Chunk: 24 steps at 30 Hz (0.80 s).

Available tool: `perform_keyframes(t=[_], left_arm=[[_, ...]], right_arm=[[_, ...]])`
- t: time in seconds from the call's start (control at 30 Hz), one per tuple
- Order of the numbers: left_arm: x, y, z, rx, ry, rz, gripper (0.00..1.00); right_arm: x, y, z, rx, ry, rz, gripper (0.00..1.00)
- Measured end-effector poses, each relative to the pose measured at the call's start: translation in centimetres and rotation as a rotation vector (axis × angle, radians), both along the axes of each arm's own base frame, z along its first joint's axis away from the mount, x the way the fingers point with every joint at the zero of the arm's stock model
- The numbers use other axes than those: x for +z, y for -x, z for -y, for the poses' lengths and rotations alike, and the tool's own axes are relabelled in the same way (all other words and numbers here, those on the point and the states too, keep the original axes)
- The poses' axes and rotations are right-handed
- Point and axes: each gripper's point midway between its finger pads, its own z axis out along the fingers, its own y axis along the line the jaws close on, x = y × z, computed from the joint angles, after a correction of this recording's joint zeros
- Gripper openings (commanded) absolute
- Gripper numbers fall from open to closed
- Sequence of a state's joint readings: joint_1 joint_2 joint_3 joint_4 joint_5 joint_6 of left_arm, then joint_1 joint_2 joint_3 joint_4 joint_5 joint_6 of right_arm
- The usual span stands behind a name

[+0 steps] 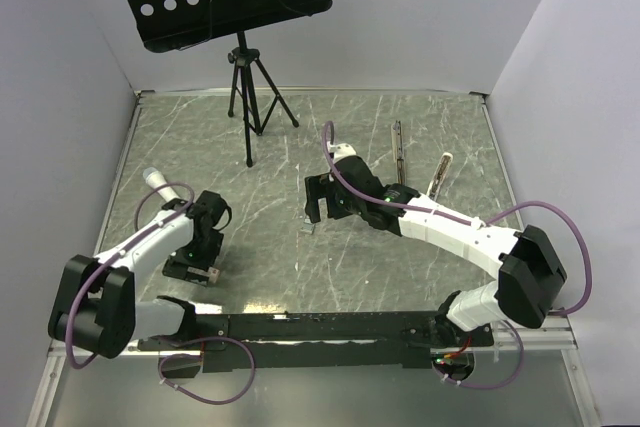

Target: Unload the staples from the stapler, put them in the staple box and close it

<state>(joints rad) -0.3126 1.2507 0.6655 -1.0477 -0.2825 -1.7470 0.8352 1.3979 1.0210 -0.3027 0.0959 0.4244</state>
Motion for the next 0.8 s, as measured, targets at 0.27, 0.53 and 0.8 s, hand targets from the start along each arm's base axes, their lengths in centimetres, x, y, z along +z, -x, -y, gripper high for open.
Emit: perform_keyframes(t=[0.27, 0.53, 0.8], left_arm=[[-1.0, 0.3, 0.2, 0.003, 0.011, -0.017, 0.73], [-1.1, 0.6, 0.1, 0.019, 0.009, -0.021, 0.60], [-0.5, 1.1, 0.0, 0.028, 0.017, -0.009, 0.47]], right_arm=[[-0.2, 0.0, 0.0, 0.003, 0.006, -0.002, 1.00], [-0.9, 0.0, -0.2, 0.012, 0.018, -0.019, 1.00], [-1.5, 0.1, -0.2, 0.014, 0.028, -0.030, 1.00]])
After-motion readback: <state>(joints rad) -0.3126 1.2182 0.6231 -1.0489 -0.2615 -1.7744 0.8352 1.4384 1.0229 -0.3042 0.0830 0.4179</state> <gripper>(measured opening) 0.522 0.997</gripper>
